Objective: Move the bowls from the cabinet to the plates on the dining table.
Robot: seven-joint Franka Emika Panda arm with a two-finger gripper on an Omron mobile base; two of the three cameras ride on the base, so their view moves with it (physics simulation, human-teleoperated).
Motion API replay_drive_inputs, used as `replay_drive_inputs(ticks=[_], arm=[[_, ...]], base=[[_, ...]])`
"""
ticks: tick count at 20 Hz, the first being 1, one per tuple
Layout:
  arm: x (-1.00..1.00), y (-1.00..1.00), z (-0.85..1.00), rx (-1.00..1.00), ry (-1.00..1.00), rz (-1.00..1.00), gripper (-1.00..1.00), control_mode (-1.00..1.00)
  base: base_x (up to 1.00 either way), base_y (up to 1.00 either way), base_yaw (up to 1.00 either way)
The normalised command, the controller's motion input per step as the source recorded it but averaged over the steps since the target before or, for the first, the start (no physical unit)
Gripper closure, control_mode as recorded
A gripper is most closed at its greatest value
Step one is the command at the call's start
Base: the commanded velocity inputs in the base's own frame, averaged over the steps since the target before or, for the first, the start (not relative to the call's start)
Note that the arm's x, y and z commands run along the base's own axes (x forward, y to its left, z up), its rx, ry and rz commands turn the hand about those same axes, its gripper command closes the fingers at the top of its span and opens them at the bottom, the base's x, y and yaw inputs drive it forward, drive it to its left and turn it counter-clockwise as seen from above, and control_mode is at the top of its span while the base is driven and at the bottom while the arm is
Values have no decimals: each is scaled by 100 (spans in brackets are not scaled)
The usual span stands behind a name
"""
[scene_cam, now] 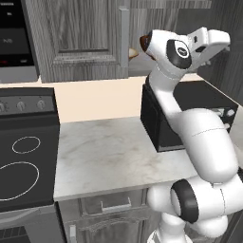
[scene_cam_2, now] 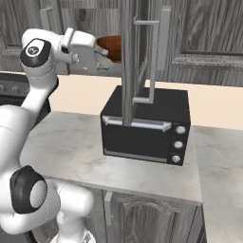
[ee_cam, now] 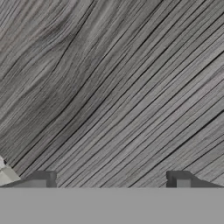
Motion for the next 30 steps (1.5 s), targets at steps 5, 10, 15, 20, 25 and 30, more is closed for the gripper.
replay_drive_inputs(ticks=[5, 10, 15, 20, 25, 30], arm=[[-20, 51, 2, 0, -5, 19, -100, -100], [-19, 41, 9, 2, -4, 23, -100, -100], [-12, 50, 2, 2, -4, 24, -100, -100], [-5, 47, 4, 5, -8, 23, -100, -100], [0, 47, 10, 7, -6, 21, -100, -100], [0, 47, 12, 8, -5, 20, -100, -100]], base=[[0, 0, 0], [0, 0, 0], [0, 0, 0], [0, 0, 0], [0, 0, 0], [0, 0, 0]])
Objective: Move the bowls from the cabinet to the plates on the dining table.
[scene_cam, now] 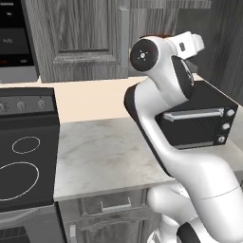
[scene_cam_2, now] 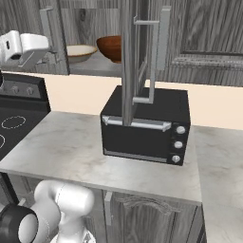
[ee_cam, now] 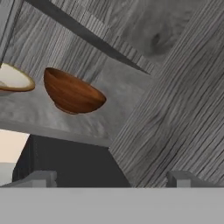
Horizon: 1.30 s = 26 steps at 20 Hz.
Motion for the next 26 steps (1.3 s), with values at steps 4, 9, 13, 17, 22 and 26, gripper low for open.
replay_drive_inputs(ticks=[4, 9, 13, 17, 22, 26], arm=[[0, 45, 11, 7, -3, 19, -100, -100], [0, 44, 3, 5, 0, 17, -100, -100], [5, 39, 0, 4, 0, 13, -100, -100], [10, 30, -1, 2, -1, 13, -100, -100], [28, 10, -4, 3, -3, 8, -100, -100], [37, 1, -6, 4, -1, 5, -100, -100]], base=[[0, 0, 0], [0, 0, 0], [0, 0, 0], [0, 0, 0], [0, 0, 0], [0, 0, 0]])
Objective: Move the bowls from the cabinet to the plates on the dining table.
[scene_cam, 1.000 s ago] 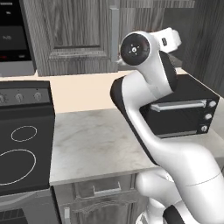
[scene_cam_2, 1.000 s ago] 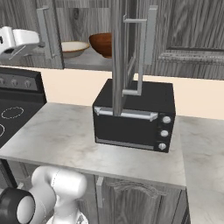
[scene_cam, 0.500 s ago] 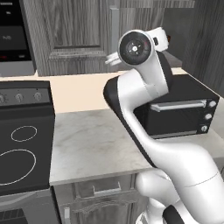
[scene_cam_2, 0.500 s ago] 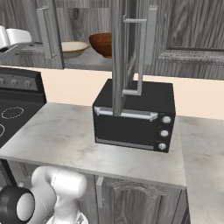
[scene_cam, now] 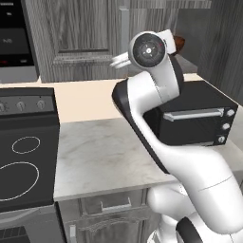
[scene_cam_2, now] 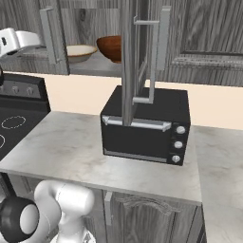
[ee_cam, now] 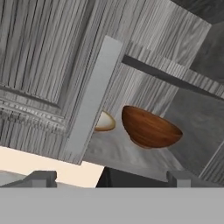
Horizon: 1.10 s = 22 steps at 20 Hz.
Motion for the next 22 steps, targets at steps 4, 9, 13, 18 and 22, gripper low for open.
replay_drive_inputs(ticks=[4, 9, 13, 18, 22], arm=[[45, 0, -15, 3, 0, 3, -100, -100], [47, 4, -15, 3, 0, 2, -100, -100], [49, 6, -8, 4, 0, 2, -100, -100], [51, 13, -8, 3, 0, 2, -100, -100], [51, 16, -4, 4, 1, 1, -100, -100]], base=[[0, 0, 0], [0, 0, 0], [0, 0, 0], [0, 0, 0], [0, 0, 0]])
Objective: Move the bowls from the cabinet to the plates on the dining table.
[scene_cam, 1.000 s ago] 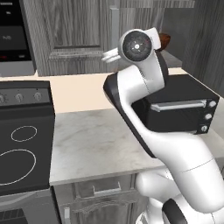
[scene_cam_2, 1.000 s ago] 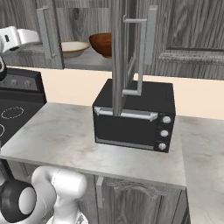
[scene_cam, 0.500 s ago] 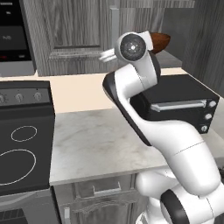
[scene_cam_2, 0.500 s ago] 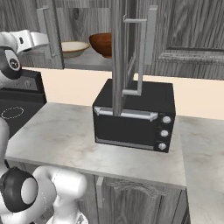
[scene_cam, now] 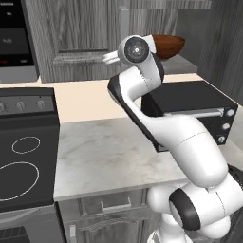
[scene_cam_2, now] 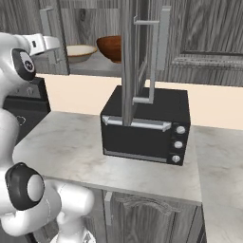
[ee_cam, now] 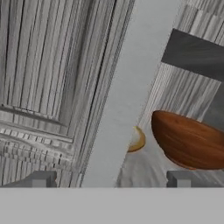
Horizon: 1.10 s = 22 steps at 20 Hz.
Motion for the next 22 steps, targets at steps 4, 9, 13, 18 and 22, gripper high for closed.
replay_drive_inputs(ticks=[4, 9, 13, 18, 22], arm=[[48, 16, -3, 4, 0, 1, -100, -100], [43, 16, -7, 2, 0, 1, -100, -100], [38, 4, -10, 1, 0, 0, -100, -100], [33, 0, -15, 0, 0, 0, -100, -100], [25, 0, -15, 0, 0, 0, -100, -100]], base=[[0, 0, 0], [0, 0, 0], [0, 0, 0], [0, 0, 0], [0, 0, 0]])
